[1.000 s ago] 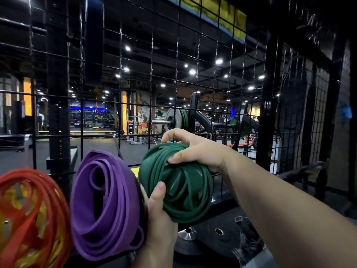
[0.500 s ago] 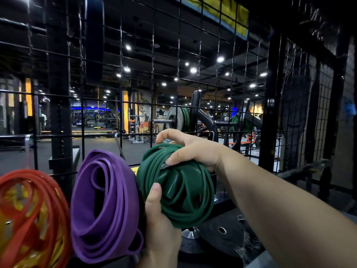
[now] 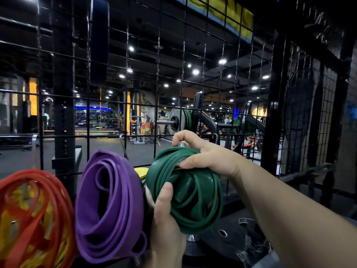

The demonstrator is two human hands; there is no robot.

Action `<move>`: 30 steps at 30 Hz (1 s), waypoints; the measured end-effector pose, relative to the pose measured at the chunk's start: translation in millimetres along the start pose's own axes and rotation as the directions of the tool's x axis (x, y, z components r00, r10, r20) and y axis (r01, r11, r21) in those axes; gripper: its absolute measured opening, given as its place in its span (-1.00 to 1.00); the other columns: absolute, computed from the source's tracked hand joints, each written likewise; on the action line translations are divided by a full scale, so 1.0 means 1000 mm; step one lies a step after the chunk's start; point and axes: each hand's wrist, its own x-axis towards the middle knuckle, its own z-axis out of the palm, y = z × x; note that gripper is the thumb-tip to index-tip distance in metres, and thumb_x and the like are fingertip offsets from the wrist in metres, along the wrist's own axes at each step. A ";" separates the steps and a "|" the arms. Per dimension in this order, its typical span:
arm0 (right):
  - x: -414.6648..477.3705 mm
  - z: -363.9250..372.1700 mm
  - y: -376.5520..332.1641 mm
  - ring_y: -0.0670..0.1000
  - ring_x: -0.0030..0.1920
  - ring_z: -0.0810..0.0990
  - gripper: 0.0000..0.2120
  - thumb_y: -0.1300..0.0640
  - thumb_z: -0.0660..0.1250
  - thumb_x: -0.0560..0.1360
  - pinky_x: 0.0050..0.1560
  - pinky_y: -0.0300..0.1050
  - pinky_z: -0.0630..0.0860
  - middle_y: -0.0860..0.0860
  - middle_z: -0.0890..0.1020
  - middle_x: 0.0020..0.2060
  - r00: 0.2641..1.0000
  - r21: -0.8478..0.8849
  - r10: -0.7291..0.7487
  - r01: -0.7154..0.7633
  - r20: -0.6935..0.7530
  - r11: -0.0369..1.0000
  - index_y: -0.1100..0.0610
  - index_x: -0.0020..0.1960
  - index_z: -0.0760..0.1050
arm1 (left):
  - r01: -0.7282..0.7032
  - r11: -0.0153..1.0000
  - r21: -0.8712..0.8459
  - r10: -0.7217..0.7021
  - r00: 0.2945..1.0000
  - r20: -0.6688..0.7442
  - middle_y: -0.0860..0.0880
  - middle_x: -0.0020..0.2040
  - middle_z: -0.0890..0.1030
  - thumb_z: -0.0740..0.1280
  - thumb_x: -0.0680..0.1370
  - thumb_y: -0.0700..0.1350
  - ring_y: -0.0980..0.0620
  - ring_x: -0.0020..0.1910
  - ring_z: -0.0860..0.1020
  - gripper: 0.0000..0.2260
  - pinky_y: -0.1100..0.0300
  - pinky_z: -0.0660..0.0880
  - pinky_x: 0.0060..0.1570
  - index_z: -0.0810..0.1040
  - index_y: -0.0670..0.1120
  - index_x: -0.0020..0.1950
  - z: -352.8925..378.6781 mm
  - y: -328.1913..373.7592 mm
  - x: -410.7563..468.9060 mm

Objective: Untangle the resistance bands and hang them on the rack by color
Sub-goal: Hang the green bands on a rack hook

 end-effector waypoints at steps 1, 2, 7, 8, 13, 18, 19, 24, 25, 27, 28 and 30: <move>-0.001 0.000 0.001 0.09 -0.10 0.58 -0.59 0.09 0.44 0.31 -0.02 0.08 0.53 0.01 0.57 -0.07 1.000 -0.004 -0.004 0.004 -0.006 1.000 -0.07 0.11 0.42 | -0.018 1.000 0.014 0.019 1.000 -0.015 -0.27 0.30 0.52 0.61 0.14 0.15 -0.26 0.23 0.54 -0.03 -0.04 0.59 -0.07 0.33 -0.12 0.46 -0.001 -0.001 0.001; -0.003 0.000 0.001 0.09 -0.09 0.58 -0.59 0.07 0.45 0.31 0.00 0.09 0.53 0.03 0.55 -0.04 1.000 -0.005 -0.009 0.009 -0.014 1.000 -0.07 0.12 0.42 | -0.029 0.999 0.017 0.030 0.999 -0.028 -0.28 0.31 0.51 0.62 0.12 0.14 -0.28 0.23 0.54 0.01 -0.07 0.59 -0.07 0.30 -0.12 0.47 -0.001 0.000 0.001; -0.010 -0.004 0.003 0.06 -0.09 0.59 -0.57 0.09 0.44 0.32 -0.03 0.06 0.53 0.04 0.52 0.03 0.999 0.038 -0.033 0.034 -0.036 0.999 -0.05 0.14 0.40 | -0.092 0.996 0.019 0.092 0.996 -0.020 -0.33 0.31 0.47 0.65 0.10 0.06 -0.38 0.22 0.50 -0.01 -0.15 0.58 -0.06 0.32 -0.10 0.45 -0.001 -0.003 0.008; -0.010 -0.005 0.003 0.07 -0.08 0.59 -0.57 0.09 0.44 0.32 -0.03 0.06 0.53 0.06 0.51 0.04 0.998 0.049 -0.036 0.038 -0.043 0.998 -0.05 0.14 0.40 | -0.095 0.995 0.009 0.095 0.995 -0.028 -0.33 0.31 0.47 0.65 0.08 0.05 -0.38 0.22 0.51 0.00 -0.13 0.59 -0.08 0.32 -0.09 0.44 -0.001 -0.004 0.010; -0.011 -0.008 0.006 0.11 -0.05 0.58 -0.56 0.09 0.45 0.32 -0.02 0.08 0.52 0.07 0.52 0.04 0.997 0.104 -0.038 0.045 -0.068 0.994 -0.05 0.15 0.42 | -0.109 0.994 0.008 0.109 0.993 0.038 -0.33 0.28 0.50 0.63 0.12 0.04 -0.30 0.16 0.57 -0.03 -0.10 0.58 -0.06 0.30 -0.12 0.44 -0.005 -0.003 0.020; -0.010 -0.007 0.009 0.09 -0.01 0.58 -0.51 0.12 0.44 0.30 0.06 0.07 0.52 0.03 0.58 0.03 0.996 0.154 -0.043 0.055 -0.081 0.986 -0.06 0.20 0.43 | -0.081 0.996 0.045 0.080 0.997 0.023 -0.26 0.20 0.56 0.65 0.04 0.08 -0.22 0.09 0.60 0.04 -0.06 0.59 -0.09 0.31 -0.07 0.45 -0.009 -0.001 0.028; -0.010 -0.007 0.009 0.10 0.01 0.58 -0.50 0.13 0.44 0.30 0.08 0.08 0.52 0.03 0.59 0.03 0.996 0.156 -0.042 0.054 -0.081 0.986 -0.07 0.21 0.44 | -0.090 0.994 0.060 0.089 0.996 0.018 -0.23 0.18 0.58 0.65 0.03 0.09 -0.21 0.08 0.61 0.03 -0.05 0.59 -0.10 0.31 -0.06 0.44 -0.009 -0.002 0.029; -0.011 -0.009 0.005 0.13 0.06 0.60 -0.46 0.22 0.38 0.36 0.14 0.11 0.54 0.00 0.62 0.05 0.996 0.128 -0.030 0.040 -0.080 0.991 -0.13 0.28 0.45 | -0.141 0.981 0.130 0.140 0.990 0.016 -0.09 0.08 0.63 0.63 0.03 0.15 -0.10 0.04 0.62 0.01 -0.10 0.55 0.01 0.31 0.00 0.41 -0.009 -0.004 0.033; -0.012 -0.010 0.004 0.13 0.07 0.60 -0.46 0.24 0.37 0.38 0.16 0.12 0.54 0.01 0.61 0.07 0.996 0.118 -0.022 0.032 -0.084 0.992 -0.12 0.30 0.44 | -0.147 0.978 0.147 0.146 0.989 0.014 -0.09 0.09 0.63 0.62 0.05 0.14 -0.11 0.05 0.61 0.00 -0.13 0.53 0.05 0.30 -0.01 0.42 -0.009 -0.005 0.033; -0.014 -0.011 0.004 0.12 0.08 0.60 -0.45 0.22 0.37 0.38 0.15 0.09 0.54 0.02 0.59 0.10 0.996 0.100 -0.003 0.011 -0.088 0.995 -0.10 0.32 0.41 | -0.163 0.969 0.188 0.163 0.986 0.014 -0.12 0.13 0.61 0.57 0.13 0.08 -0.13 0.09 0.59 -0.09 -0.15 0.51 0.11 0.30 -0.03 0.42 -0.011 -0.008 0.033; -0.015 -0.011 0.006 0.11 0.07 0.61 -0.44 0.20 0.38 0.37 0.13 0.06 0.55 0.03 0.58 0.10 0.995 0.091 0.011 -0.002 -0.096 0.996 -0.07 0.33 0.40 | -0.159 0.967 0.200 0.162 0.987 0.001 -0.15 0.16 0.60 0.53 0.16 0.05 -0.15 0.11 0.59 -0.12 -0.15 0.51 0.11 0.29 -0.03 0.43 -0.011 -0.010 0.033; -0.015 -0.011 0.011 0.07 0.04 0.61 -0.45 0.19 0.38 0.36 0.07 -0.01 0.55 0.06 0.56 0.10 0.990 0.100 0.038 -0.024 -0.138 0.995 0.03 0.32 0.37 | -0.135 0.970 0.204 0.149 0.987 -0.054 -0.20 0.21 0.57 0.45 0.19 0.03 -0.19 0.14 0.58 -0.18 -0.21 0.49 0.15 0.31 0.01 0.43 -0.011 -0.012 0.032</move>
